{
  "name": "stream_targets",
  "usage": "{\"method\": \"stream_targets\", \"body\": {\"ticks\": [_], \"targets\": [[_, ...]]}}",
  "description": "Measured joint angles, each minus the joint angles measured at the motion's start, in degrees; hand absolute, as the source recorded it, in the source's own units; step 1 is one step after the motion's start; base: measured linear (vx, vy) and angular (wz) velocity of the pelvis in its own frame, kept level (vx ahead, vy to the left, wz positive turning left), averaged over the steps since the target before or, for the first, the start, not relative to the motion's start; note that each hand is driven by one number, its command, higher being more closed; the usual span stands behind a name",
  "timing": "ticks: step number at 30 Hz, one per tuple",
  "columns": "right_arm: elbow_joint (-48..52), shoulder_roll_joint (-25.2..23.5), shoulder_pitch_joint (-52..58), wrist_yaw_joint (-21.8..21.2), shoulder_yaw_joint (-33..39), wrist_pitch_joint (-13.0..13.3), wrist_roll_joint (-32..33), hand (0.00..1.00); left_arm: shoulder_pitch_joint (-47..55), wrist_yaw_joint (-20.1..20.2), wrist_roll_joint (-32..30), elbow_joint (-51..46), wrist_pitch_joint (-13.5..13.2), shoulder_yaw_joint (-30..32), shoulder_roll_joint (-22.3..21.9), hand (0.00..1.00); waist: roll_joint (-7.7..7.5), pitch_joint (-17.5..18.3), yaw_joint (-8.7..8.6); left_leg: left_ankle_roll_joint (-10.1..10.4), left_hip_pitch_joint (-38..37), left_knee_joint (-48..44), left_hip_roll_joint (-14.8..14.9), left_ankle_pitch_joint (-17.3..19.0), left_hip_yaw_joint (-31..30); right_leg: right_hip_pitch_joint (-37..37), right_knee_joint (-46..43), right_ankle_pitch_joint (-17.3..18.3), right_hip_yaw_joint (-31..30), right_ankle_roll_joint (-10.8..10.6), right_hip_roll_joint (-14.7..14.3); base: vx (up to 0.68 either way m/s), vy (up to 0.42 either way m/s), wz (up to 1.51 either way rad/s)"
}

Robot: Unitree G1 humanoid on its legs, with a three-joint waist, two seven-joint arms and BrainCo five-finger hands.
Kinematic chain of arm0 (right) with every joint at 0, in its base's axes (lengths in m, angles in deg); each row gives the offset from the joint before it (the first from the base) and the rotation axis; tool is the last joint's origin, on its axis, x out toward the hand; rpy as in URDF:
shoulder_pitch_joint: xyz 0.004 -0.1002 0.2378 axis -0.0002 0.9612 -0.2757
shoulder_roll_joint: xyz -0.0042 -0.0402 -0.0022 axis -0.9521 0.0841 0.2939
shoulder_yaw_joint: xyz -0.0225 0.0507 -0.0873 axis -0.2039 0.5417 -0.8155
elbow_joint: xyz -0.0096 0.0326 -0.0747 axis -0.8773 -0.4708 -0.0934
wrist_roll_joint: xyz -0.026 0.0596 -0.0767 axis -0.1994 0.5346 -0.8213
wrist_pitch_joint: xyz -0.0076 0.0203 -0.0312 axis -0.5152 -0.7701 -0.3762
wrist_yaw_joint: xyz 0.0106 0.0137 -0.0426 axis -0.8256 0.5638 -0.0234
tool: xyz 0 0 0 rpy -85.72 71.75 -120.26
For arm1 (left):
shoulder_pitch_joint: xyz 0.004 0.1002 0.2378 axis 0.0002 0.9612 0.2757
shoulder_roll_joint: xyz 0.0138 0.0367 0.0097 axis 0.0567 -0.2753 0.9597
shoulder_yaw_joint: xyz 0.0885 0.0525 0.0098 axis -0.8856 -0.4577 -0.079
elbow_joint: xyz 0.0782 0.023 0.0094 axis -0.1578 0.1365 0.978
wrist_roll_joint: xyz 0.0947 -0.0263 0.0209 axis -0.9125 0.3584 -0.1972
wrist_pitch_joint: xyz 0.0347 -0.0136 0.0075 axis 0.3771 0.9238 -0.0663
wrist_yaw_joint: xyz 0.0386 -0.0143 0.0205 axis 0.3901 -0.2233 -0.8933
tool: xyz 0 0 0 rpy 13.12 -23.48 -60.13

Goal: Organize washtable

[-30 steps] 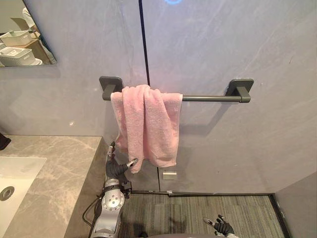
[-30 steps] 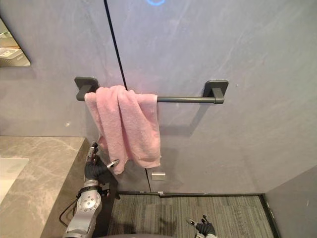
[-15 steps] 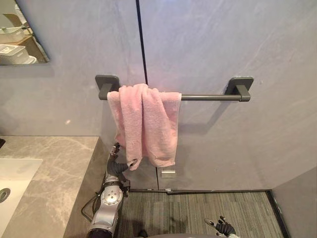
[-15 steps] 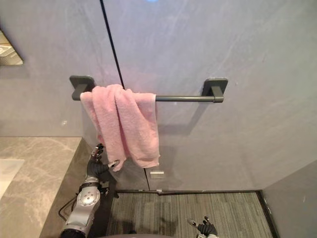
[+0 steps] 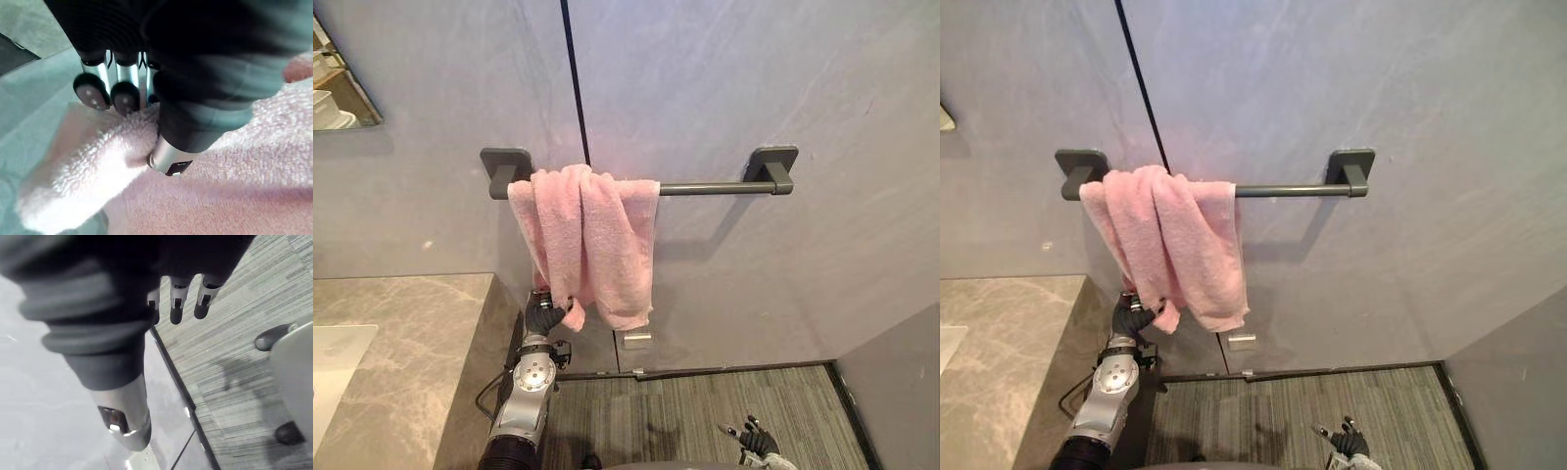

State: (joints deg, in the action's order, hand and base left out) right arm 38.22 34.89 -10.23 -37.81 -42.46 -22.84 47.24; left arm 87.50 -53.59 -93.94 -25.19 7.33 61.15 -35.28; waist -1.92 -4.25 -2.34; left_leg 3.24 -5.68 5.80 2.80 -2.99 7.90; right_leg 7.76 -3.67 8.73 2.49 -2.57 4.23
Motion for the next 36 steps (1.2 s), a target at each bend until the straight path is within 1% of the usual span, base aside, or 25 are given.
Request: {"method": "stream_targets", "body": {"ticks": [4,7,9,12,15,16,20,25,29,32,36], "targets": [[10.41,-0.02,0.99,0.25,-2.34,0.49,-3.24,0.00,0.12,-0.07,0.07,-1.92,-0.07,0.09,-0.04,1.00,-0.08,-0.11,0.03,-0.01,0.00,-0.20,0.01,0.01,0.00,-0.07,-0.02,-0.03,-0.12,0.00,-0.01,0.00,0.000,-0.02],[17.48,0.06,1.88,0.59,-4.11,1.58,-5.75,0.00,0.42,-0.06,0.59,-3.72,-0.28,0.05,-0.05,1.00,-0.05,-0.16,0.04,-0.01,0.00,-0.21,0.01,0.01,-0.01,-0.12,-0.04,-0.03,-0.21,0.00,-0.01,0.00,0.000,0.00],[20.37,-0.02,1.91,0.44,-4.60,2.27,-7.08,0.00,0.47,-0.04,1.13,-4.70,-0.37,-0.17,-0.06,1.00,-0.02,-0.23,0.06,-0.01,0.00,-0.21,0.01,0.01,-0.03,-0.17,-0.06,-0.04,-0.28,-0.01,-0.01,0.00,0.000,0.00],[24.78,0.08,1.95,-0.13,-6.11,2.41,-7.29,0.00,0.58,0.05,1.13,-5.49,-0.47,-0.33,-0.10,1.00,0.04,-0.36,0.07,-0.01,0.01,-0.23,0.01,0.01,-0.04,-0.25,-0.07,-0.10,-0.44,-0.05,-0.02,-0.01,-0.005,-0.01],[30.42,0.26,1.90,-0.91,-8.38,2.84,-8.30,0.00,0.84,0.27,1.15,-6.66,-0.49,-1.77,-0.27,1.00,0.25,-0.63,0.05,-0.02,0.13,-0.28,0.11,0.00,-0.05,-0.74,-0.15,-0.31,-1.11,-0.10,-0.04,-0.02,-0.008,-0.10],[32.67,0.44,1.89,-1.54,-9.27,3.15,-8.57,0.00,1.06,0.76,1.15,-7.98,-0.66,-2.96,-0.36,1.00,0.33,-0.68,0.11,-0.03,0.47,-0.29,0.16,0.00,-0.10,-1.16,-0.06,-0.56,-1.42,-0.21,-0.08,-0.02,-0.005,-0.12],[38.24,1.38,1.72,-1.81,-12.16,4.21,-10.43,0.00,1.05,1.38,1.19,-9.13,-1.65,-5.56,-1.45,1.00,0.33,-0.68,0.05,-0.07,0.59,-0.31,0.11,-0.03,-0.11,-1.29,-0.06,-0.79,-1.59,-0.29,-0.02,-0.01,-0.001,-0.02],[42.14,2.79,0.80,-1.53,-14.42,4.73,-13.34,0.00,1.14,1.47,1.55,-9.49,-1.67,-7.60,-2.42,1.00,0.44,-0.62,0.08,-0.09,0.45,-0.31,0.15,-0.05,-0.38,-1.10,-0.20,-0.80,-1.48,-0.28,-0.06,-0.01,-0.006,0.01],[44.73,4.07,-1.08,-1.37,-16.48,4.82,-14.07,0.00,2.20,2.48,2.38,-10.95,-1.73,-8.96,-2.51,1.00,0.57,-0.54,0.09,-0.10,0.48,-0.31,0.14,-0.07,-0.72,-1.03,-0.23,-0.80,-1.26,-0.28,-0.07,-0.01,-0.009,0.02],[45.60,4.64,-2.71,-1.08,-17.15,4.84,-15.46,0.00,2.78,2.50,2.43,-11.20,-2.09,-9.74,-2.53,1.00,0.64,-0.50,0.12,-0.17,0.71,-0.31,0.12,-0.16,-1.39,-0.97,-0.23,-0.79,-0.88,-0.28,-0.10,-0.01,-0.008,0.09],[45.60,4.64,-4.86,-0.11,-17.30,4.84,-15.61,0.00,2.77,2.51,3.48,-11.20,-2.27,-9.81,-2.94,1.00,0.74,-0.44,0.21,-0.32,0.93,-0.31,0.09,-0.28,-1.91,-0.93,-0.23,-0.79,-0.70,-0.28,-0.13,-0.02,-0.018,0.07]]}}
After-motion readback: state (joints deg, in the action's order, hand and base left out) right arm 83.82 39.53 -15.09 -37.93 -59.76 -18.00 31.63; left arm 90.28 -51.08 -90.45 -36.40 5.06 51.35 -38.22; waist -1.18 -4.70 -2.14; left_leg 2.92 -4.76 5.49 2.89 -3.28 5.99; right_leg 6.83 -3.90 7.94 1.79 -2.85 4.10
